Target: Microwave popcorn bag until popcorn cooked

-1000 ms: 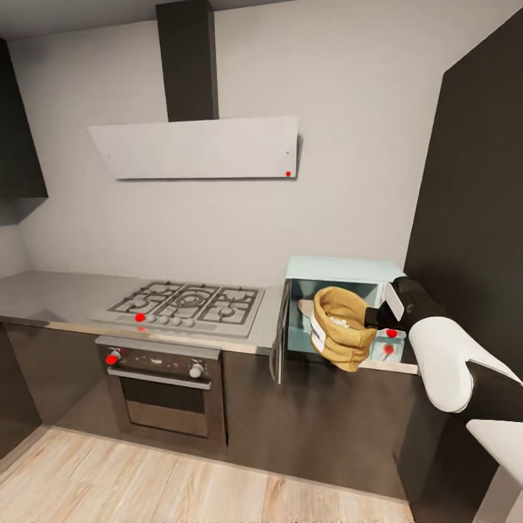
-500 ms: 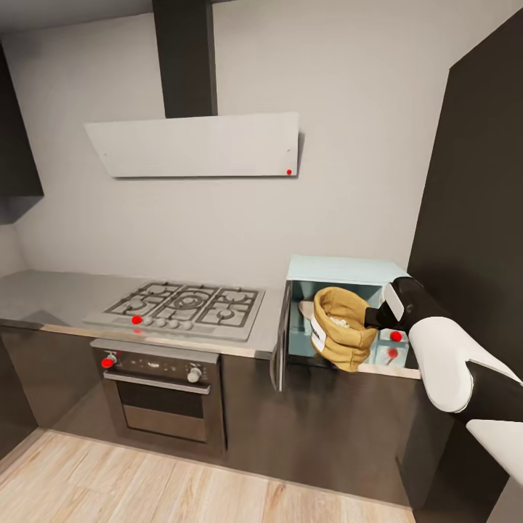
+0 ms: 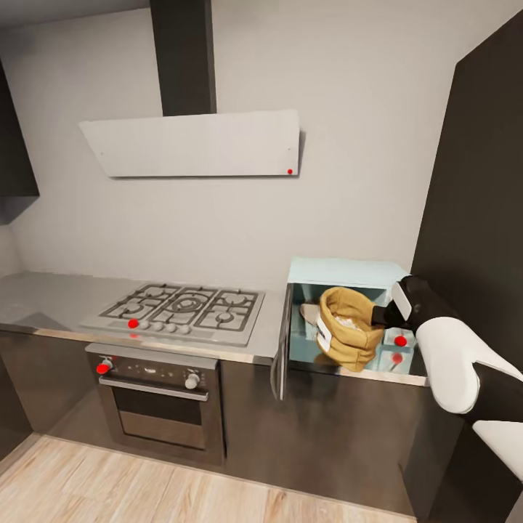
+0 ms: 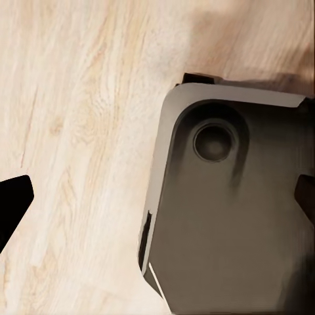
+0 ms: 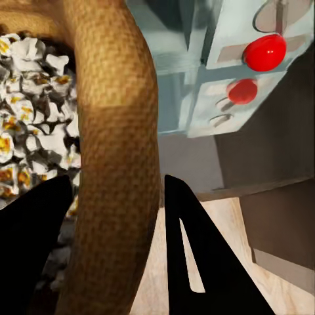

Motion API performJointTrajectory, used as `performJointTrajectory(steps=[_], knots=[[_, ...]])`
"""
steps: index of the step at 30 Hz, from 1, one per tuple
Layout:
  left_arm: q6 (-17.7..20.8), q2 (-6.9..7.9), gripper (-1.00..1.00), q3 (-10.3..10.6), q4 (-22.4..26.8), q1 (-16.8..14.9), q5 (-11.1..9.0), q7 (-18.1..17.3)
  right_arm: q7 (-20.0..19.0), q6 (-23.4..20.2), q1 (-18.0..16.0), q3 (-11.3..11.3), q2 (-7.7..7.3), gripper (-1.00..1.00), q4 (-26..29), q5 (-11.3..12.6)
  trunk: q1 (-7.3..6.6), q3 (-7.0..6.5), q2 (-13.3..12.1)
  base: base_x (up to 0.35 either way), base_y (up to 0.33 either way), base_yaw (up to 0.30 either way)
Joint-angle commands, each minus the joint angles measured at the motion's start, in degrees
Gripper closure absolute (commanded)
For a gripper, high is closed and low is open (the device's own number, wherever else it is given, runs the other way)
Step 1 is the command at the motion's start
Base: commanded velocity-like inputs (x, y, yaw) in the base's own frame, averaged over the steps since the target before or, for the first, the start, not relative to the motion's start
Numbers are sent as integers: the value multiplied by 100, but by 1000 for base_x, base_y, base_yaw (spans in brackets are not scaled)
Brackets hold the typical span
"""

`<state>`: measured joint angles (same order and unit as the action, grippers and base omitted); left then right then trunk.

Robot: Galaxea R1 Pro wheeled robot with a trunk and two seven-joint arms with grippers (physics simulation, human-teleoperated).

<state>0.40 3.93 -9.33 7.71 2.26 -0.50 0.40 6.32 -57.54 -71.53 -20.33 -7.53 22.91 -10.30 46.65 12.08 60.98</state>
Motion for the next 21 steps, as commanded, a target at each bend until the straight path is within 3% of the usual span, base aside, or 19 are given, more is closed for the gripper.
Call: performJointTrajectory(steps=[1, 5, 21], knots=[[1, -35, -100, -17, 11, 3, -8, 4, -14, -18, -10, -75, -27, 100, 18, -71, 0, 5, 5, 0, 0, 0], [0, -117, -100, -17, 11, 3, -12, 4, -16, -21, -10, -93, -126, 100, 20, 5, 0, 5, 5, 0, 0, 0], [4, -121, -100, -17, 11, 3, -12, 4, 2, -38, -10, -103, -126, 100, 21, -86, 0, 5, 5, 0, 65, 0]])
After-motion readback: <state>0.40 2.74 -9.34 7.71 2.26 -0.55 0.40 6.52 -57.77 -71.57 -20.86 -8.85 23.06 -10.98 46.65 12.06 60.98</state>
